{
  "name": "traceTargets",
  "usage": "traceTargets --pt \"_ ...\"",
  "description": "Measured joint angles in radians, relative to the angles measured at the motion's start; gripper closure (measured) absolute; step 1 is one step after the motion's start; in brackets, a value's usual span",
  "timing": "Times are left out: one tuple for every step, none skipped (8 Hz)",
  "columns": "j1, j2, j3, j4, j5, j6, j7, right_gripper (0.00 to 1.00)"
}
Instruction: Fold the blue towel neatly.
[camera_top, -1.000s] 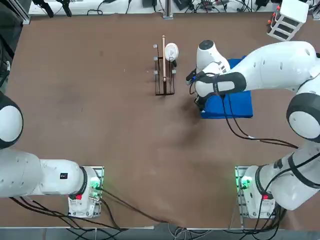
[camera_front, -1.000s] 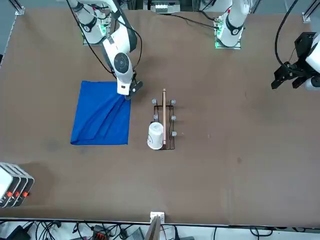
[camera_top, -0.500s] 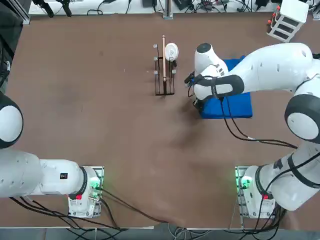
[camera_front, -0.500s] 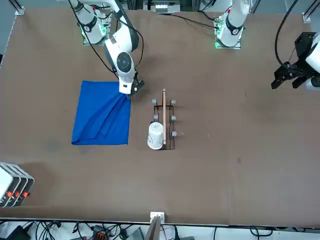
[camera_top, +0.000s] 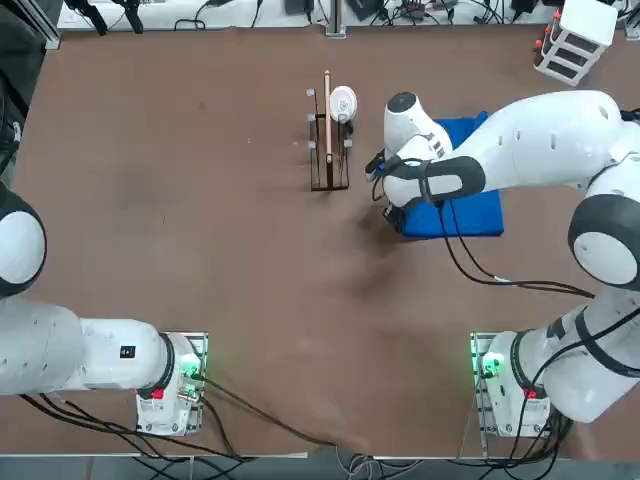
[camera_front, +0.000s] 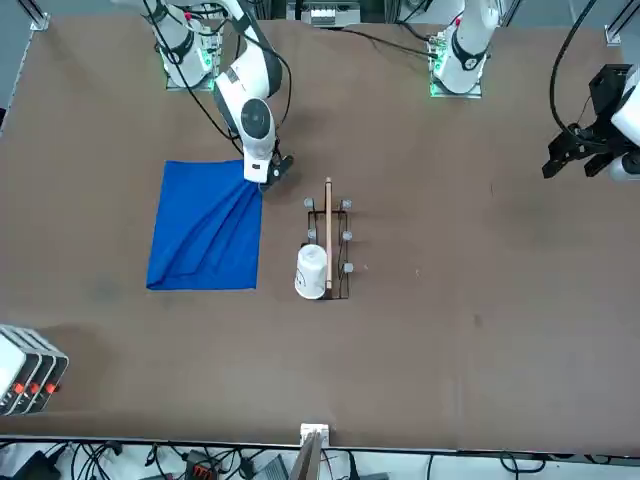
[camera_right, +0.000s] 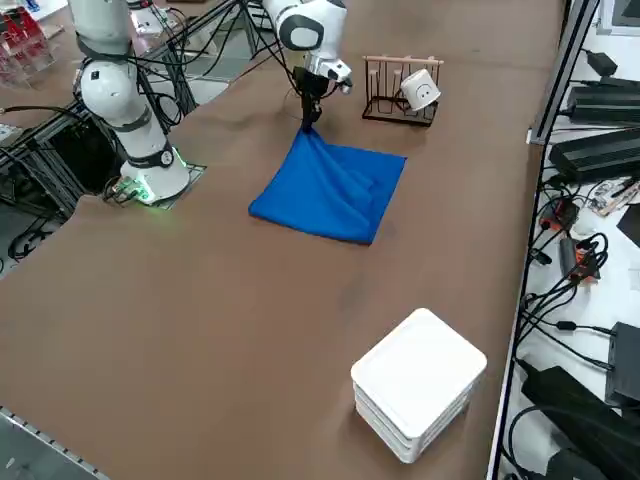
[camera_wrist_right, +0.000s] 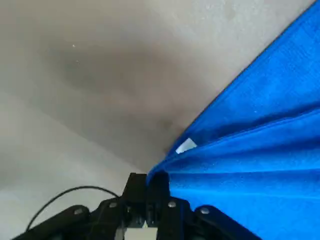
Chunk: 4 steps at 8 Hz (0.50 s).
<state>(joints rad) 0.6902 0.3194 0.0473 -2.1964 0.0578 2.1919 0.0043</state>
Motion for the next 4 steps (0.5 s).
traceTargets --pt "0.000 0.000 0.000 0.000 0.000 -0.004 0.000 0.96" --pt "0.000 0.001 -0.001 0.000 0.000 -0.005 0.000 0.84" --pt "0.000 0.001 -0.001 0.000 0.000 -0.005 0.006 0.64" --pt "0.000 0.001 -0.004 0.006 0.000 -0.006 0.029 0.47"
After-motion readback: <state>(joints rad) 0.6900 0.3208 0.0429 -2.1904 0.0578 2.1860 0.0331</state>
